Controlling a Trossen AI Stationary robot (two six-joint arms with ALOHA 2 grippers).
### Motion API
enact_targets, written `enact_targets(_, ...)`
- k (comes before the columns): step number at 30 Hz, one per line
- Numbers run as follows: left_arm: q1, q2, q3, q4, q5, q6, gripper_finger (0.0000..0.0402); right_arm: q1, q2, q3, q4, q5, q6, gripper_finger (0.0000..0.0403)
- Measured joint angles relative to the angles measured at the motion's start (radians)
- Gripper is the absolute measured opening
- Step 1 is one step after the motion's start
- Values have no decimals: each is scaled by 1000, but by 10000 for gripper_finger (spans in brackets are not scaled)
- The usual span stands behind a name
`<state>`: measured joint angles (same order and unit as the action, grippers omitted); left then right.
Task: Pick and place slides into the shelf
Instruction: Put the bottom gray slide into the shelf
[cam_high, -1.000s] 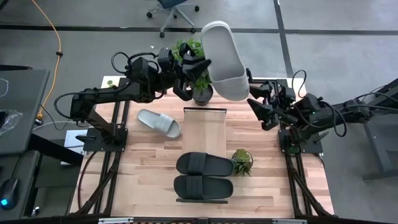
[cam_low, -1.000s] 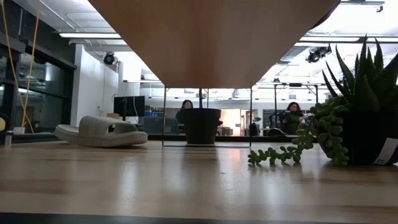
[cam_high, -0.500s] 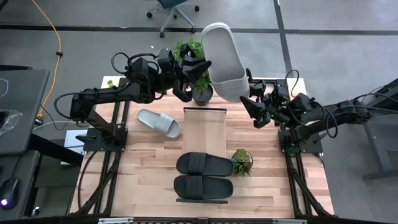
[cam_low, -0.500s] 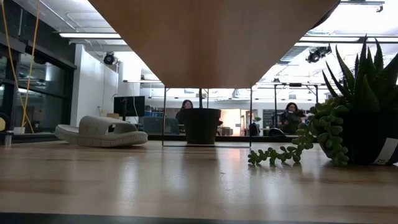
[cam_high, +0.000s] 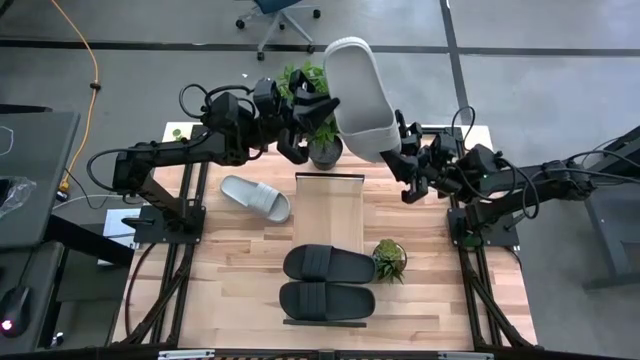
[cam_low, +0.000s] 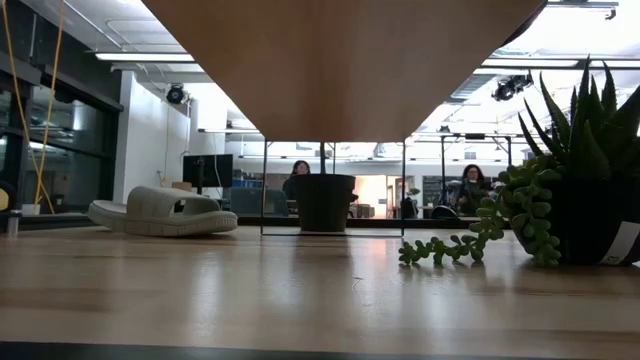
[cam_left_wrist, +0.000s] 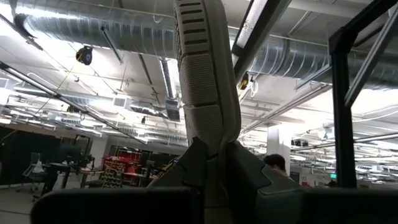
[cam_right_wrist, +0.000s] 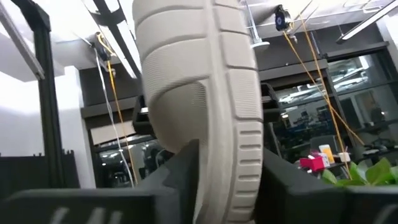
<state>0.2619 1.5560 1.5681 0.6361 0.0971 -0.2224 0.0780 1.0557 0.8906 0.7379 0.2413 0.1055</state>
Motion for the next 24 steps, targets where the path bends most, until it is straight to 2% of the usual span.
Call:
enact_targets(7,0,-1,0,3,30,1,26,0,-1,0,2,18,2,20)
enact_targets(10,1,-1,0,1,44,6,35,0,-1,0,5,21,0,14)
enact_targets(15,1,-2,2,-27,44,6,94,14,-16,-1,26,61,-31,14)
enact_targets(19,1,0,0,-110,70,6,145,54,-91,2,57,132,-115,14)
enact_targets(21,1,0,0,-144,111,6,166,82,-139,3,-2,182,-141,14)
enact_targets(24,1,-7,0,-203,193,5,188,126,-215,2,-188,255,-116,14)
